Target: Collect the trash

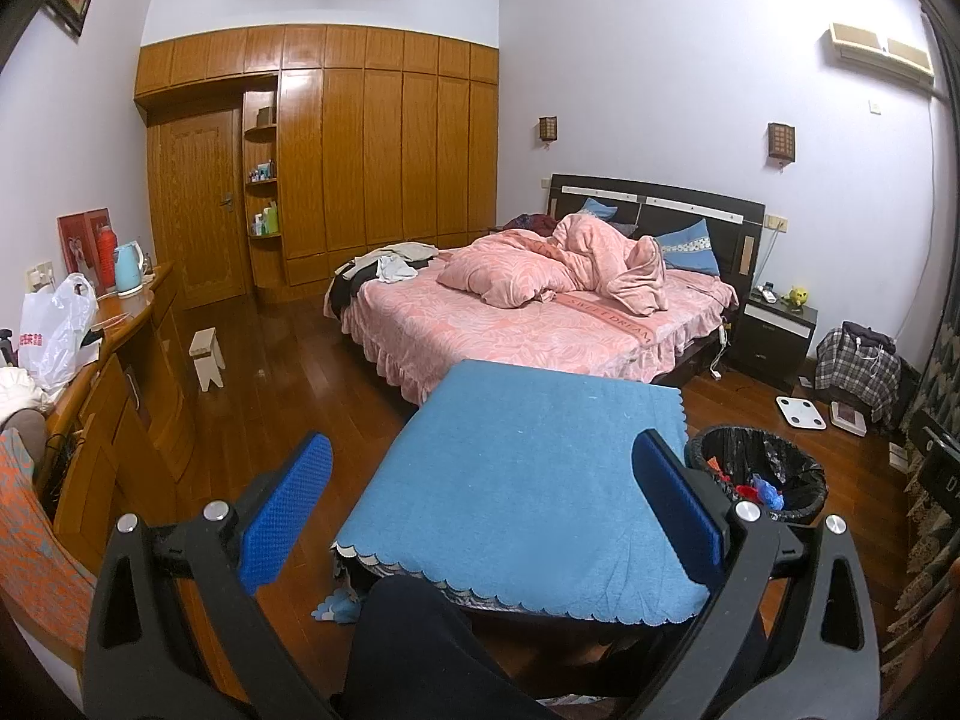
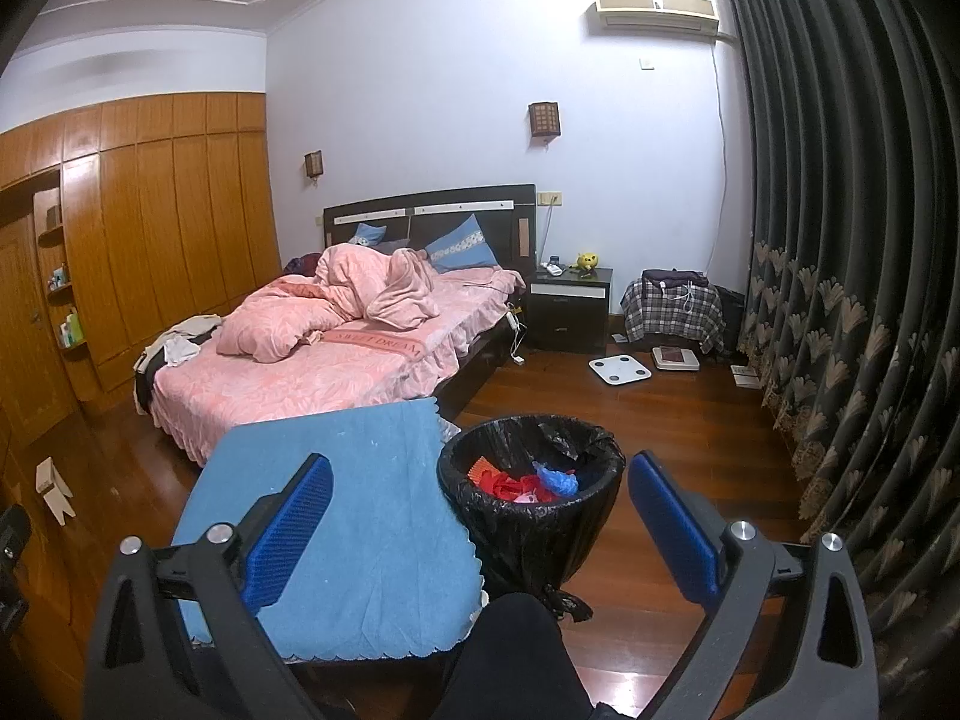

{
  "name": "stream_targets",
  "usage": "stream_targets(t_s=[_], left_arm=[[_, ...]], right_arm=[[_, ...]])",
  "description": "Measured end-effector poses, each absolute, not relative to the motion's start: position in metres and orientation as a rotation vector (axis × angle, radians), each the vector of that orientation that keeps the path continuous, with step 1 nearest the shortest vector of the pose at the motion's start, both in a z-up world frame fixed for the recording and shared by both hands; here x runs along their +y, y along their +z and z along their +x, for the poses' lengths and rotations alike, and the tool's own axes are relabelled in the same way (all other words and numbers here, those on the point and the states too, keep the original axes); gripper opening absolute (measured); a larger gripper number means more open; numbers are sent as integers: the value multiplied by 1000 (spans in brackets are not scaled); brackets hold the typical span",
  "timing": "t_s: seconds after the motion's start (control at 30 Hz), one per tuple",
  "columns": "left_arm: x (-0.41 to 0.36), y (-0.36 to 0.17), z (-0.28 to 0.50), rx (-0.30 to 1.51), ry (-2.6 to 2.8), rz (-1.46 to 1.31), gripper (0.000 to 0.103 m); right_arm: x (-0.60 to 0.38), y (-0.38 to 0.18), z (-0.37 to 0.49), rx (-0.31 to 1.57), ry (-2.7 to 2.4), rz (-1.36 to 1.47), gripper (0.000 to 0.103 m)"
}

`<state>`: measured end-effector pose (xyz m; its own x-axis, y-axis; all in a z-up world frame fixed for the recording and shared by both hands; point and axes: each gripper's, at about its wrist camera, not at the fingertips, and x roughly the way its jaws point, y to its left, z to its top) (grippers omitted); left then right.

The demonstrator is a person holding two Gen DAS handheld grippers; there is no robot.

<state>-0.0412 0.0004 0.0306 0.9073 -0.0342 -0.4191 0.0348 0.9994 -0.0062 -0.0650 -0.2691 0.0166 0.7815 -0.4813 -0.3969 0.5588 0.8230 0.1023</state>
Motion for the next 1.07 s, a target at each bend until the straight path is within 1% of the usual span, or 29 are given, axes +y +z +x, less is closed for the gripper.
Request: stream_targets(t_s=[1.07], left_arm=[[1,32,-44,433,-30,-13,97]], right_arm=[[-269,17,-65,365,-567,217,97]])
